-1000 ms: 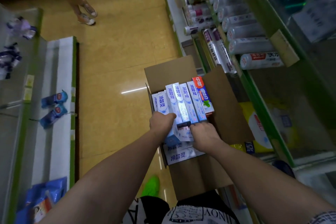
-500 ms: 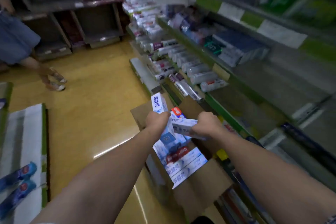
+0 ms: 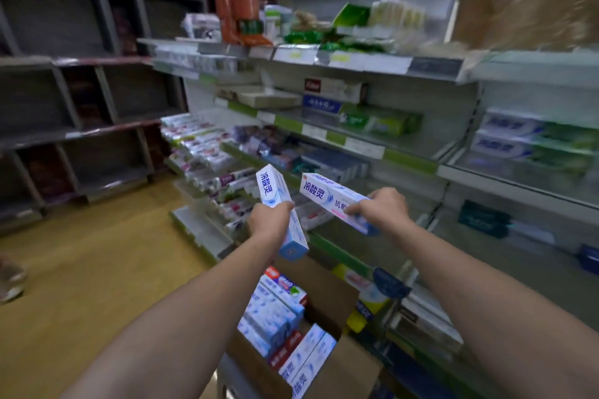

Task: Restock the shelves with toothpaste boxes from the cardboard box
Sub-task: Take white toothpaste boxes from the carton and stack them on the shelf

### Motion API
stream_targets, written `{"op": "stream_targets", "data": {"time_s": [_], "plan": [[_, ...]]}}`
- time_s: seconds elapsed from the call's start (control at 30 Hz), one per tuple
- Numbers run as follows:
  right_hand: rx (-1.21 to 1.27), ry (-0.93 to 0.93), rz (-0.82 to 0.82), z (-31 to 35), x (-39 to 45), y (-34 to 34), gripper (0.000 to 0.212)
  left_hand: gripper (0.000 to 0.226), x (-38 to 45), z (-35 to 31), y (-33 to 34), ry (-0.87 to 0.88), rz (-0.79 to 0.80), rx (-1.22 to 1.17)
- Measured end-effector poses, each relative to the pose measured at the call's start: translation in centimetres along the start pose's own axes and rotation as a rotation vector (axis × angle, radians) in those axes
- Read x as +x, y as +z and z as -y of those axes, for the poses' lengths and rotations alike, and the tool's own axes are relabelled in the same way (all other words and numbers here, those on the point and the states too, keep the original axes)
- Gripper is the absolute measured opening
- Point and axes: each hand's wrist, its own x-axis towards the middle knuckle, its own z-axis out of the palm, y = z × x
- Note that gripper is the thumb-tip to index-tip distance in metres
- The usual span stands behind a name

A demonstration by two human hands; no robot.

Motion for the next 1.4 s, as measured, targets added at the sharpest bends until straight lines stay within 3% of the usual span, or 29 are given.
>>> {"op": "stream_targets", "data": {"time_s": [0.2,0.37,0.73,1.0,1.4], "plan": [[0.084,-0.018,-0.118,-0.5,-2.3,-7.6,0.041,0.051,-4.1,-4.4,2.4,0.066,0.098,-0.092],[0.089,-0.023,-0.198,-3.0,-4.5,-13.8,0.043,0.038,-9.3,-6.7,6.0,0.122,0.16,-0.11],[0.114,0.027,-0.342,-13.1,-12.2,-27.2,0.047,0.045,-24.2,-8.9,15.0,0.2,0.307,-0.122],[0.135,0.106,-0.435,-20.7,-16.2,-35.5,0.039,0.029,-33.0,-9.3,21.4,0.243,0.439,-0.08],[0.023,0.192,-0.52,-26.5,-13.4,-41.7,0.041,0.041,-34.1,-12.4,29.7,0.296,0.538,-0.041]]}}
